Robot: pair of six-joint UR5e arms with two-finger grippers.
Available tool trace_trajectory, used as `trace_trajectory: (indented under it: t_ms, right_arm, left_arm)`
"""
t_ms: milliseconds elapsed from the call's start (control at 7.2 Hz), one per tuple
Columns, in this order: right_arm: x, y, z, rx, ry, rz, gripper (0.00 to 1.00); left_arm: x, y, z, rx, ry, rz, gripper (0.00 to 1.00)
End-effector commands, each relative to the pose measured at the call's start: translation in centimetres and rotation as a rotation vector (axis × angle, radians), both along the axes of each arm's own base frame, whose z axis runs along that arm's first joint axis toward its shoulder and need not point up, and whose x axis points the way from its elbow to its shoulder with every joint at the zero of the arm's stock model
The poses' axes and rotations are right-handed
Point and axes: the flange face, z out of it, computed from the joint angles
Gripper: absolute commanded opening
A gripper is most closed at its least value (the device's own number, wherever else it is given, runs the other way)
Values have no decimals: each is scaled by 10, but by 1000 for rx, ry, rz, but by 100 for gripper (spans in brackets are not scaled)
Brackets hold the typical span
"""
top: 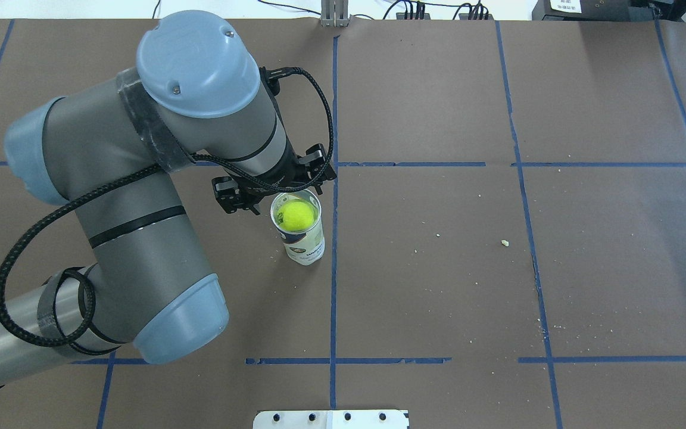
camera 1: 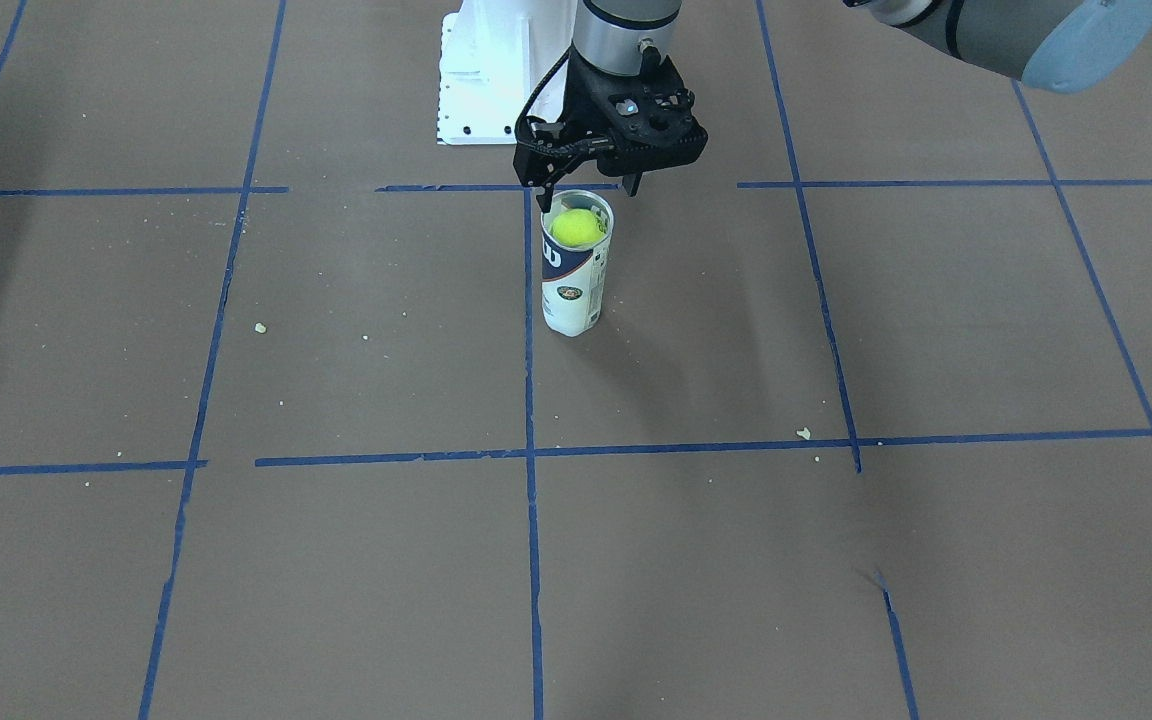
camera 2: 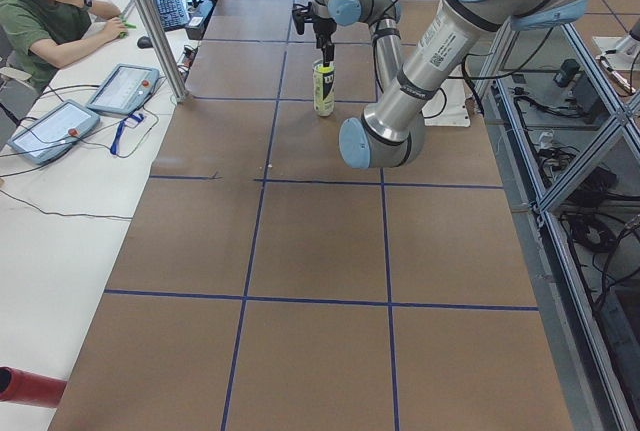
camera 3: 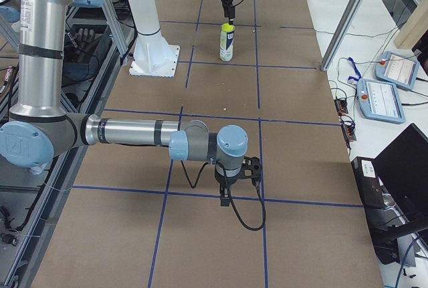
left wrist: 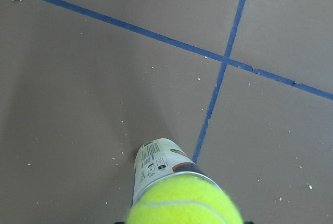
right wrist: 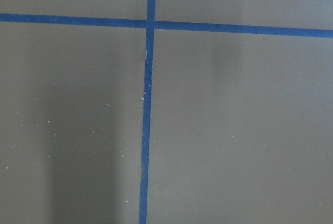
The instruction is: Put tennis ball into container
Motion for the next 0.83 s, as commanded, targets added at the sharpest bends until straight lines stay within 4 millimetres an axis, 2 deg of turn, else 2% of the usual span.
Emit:
trace_trajectory:
  t_ms: [0,139,278,417,694]
  right_arm:
    - [0,0,0,0,0,0,100]
    - [0,0,0,0,0,0,100]
    - [0,-1,-1,1,0,0,100]
    - [0,0,0,0,0,0,100]
    - [0,-1,-1,1,0,0,100]
  left_arm:
    - [-37,-7,17,95,-9,29,100]
    - [-73,-28,43,149,-46,27,100]
    - [-119,-51,70,233,-93,46,100]
    - [-154,-73,111,292,-138,136,100]
    - [-281,-125,218,379,-175,276,100]
